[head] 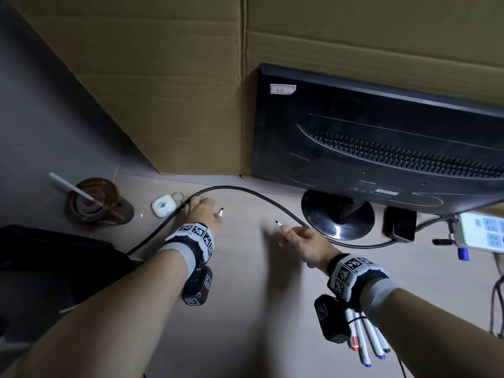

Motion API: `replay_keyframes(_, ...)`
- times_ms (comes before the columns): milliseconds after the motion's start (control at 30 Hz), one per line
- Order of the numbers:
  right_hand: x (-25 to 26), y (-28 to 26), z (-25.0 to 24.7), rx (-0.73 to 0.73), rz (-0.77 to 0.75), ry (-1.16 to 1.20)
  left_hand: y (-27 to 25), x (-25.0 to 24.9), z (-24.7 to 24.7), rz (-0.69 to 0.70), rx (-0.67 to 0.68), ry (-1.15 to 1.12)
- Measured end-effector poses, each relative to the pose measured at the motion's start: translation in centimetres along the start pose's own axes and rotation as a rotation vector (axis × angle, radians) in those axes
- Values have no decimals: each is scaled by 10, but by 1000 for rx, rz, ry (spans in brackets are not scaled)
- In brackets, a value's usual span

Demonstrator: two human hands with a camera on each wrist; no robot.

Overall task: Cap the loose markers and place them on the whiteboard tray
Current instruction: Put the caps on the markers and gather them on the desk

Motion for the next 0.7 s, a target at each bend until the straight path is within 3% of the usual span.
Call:
replay_keyframes(300, -14, 3, 3, -8, -8, 6, 9, -1, 2, 76, -72, -110)
replay_keyframes(567, -26, 0, -5, -13, 13, -3, 6, -4, 6, 1, -89, -183)
replay_keyframes(700, -14, -4, -5, -1, -17, 58, -2, -6, -3, 66, -123, -205)
Point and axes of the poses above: each hand's wrist, its own y-axis towards the middle knuckle, its own z-axis out of the palm, x = y × z, the point moved 1 cm from there along y, towards the middle knuckle, and after that the axes turned 6 degrees about -z, right-handed, at the moved point
